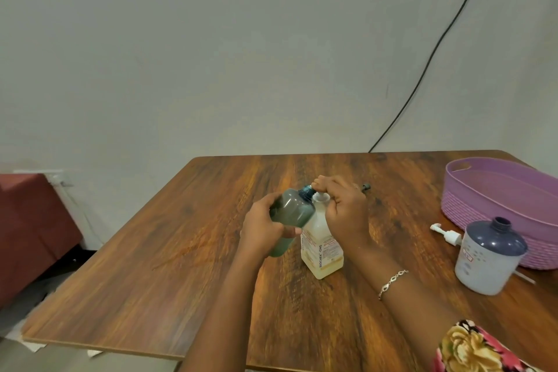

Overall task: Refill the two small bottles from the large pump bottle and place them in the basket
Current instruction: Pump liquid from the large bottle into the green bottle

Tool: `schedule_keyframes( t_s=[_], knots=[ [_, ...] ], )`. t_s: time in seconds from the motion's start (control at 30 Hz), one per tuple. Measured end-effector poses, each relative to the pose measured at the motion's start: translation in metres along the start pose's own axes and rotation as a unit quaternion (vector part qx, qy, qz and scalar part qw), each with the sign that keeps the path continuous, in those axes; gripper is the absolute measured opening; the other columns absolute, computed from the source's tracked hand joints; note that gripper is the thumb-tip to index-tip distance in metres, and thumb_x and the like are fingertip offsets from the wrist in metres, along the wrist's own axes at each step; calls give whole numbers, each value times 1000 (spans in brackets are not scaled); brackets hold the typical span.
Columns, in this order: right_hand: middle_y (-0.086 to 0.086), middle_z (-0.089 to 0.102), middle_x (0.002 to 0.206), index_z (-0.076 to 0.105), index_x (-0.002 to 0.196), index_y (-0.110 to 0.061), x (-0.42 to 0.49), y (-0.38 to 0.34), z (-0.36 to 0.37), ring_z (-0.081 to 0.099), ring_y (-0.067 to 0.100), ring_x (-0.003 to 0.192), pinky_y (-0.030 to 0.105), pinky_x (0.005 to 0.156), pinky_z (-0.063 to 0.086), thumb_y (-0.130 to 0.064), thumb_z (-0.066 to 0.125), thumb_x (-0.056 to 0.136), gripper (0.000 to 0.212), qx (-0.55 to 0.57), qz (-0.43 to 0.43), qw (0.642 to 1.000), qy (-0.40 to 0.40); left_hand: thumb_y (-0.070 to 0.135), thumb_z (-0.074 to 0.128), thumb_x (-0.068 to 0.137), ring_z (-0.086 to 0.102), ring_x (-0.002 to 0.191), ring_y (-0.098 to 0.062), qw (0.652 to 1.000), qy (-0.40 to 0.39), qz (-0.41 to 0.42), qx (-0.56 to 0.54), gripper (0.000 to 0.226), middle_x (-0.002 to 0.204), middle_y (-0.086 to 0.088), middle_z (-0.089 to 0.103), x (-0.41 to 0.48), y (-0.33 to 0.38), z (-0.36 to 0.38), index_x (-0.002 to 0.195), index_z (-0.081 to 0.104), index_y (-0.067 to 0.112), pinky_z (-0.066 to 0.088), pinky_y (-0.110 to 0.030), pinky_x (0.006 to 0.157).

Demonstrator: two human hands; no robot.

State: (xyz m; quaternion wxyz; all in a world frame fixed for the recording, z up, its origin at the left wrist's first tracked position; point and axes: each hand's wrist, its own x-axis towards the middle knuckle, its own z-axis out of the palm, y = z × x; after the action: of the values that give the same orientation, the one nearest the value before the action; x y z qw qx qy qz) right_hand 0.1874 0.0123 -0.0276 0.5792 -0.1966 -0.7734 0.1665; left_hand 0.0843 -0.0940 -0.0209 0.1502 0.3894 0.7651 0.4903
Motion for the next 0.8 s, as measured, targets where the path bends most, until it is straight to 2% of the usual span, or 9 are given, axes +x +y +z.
schedule_keyframes(
  t_s=[0.1,0.2,0.3,0.4,0.53,0.63,0.7,0.8],
  knots=[
    [8,67,102,70,98,-4,2,1,-4,61,19,102,26,86,46,24,42,70,48,29,24,999,-33,8,82,64,48,102,-15,1000,10,2,-10,75,120,3,53,0,0,0,131,49,19,40,-32,83],
    [3,65,104,69,100,-4,7,-1,-9,57,13,105,15,89,44,23,41,73,47,70,52,994,-63,7,82,63,48,104,-15,999,15,-1,-38,78,124,1,53,-1,-1,3,133,48,16,40,-31,85],
    [-6,61,100,70,99,-6,11,-2,-13,57,9,99,2,81,40,20,42,79,43,90,83,989,-81,7,82,64,48,110,-18,998,18,-8,-55,79,127,0,51,-4,-1,6,134,46,17,42,-34,89],
    [-5,62,97,70,98,-7,15,-4,-18,57,6,91,-1,73,39,18,46,80,39,84,84,989,-93,6,81,63,49,109,-18,997,21,-7,-71,78,126,1,52,-6,-2,8,132,48,17,43,-33,88],
    [-3,61,98,69,99,-5,20,-5,-23,57,7,90,0,74,41,18,43,80,40,91,81,987,-109,4,80,65,47,105,-14,996,21,-10,-88,76,118,6,50,-9,-3,10,132,48,19,42,-32,86],
    [-3,64,95,69,95,-12,29,-9,-27,58,1,86,4,72,45,8,49,86,29,155,162,972,-74,4,79,66,48,106,-15,995,20,-10,-95,73,116,7,49,-11,-5,10,130,48,20,42,-32,86],
    [1,67,91,69,89,-13,38,-10,-28,60,6,83,11,72,47,0,56,86,19,194,236,950,-69,4,79,67,48,106,-15,995,21,-11,-96,73,118,6,49,-12,-6,11,131,47,20,43,-33,88],
    [3,66,81,68,77,-11,48,-11,-28,60,17,82,31,79,49,-3,63,81,11,194,314,922,-116,5,79,67,48,109,-17,996,20,-18,-89,74,123,3,50,-11,-5,11,131,47,20,44,-36,92]
  ],
)
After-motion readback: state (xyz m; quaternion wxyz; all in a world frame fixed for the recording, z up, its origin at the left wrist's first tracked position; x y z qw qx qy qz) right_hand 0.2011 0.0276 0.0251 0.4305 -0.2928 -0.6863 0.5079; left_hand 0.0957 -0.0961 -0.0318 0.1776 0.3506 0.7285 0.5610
